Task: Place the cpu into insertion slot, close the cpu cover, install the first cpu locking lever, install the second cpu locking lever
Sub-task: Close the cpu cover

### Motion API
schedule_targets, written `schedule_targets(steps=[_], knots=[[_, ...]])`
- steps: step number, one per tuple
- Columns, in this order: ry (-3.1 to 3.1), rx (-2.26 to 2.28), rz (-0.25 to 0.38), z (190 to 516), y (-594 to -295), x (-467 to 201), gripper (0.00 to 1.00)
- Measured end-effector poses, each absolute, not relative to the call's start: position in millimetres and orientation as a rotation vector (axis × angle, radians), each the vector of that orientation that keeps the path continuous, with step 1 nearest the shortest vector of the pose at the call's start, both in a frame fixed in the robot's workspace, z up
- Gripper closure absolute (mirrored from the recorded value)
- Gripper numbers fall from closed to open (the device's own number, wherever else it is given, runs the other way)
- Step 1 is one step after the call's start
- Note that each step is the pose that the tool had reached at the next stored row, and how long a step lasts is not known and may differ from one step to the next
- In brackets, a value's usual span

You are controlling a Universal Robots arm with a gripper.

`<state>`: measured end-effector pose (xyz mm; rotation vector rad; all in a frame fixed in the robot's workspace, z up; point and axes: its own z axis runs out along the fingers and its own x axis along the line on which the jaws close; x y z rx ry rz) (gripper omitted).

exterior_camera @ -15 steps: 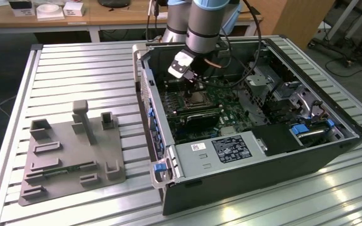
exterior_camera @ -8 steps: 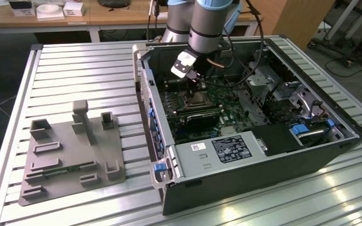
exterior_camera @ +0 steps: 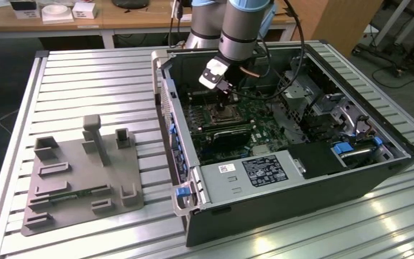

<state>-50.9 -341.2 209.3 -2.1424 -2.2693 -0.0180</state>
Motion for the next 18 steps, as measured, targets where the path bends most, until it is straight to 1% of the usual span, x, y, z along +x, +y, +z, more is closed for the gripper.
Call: schedule_targets(steps=[18], knots=[[-2.269, -2.142, -0.018, 209.2, -341.1, -42.9, 0.9]])
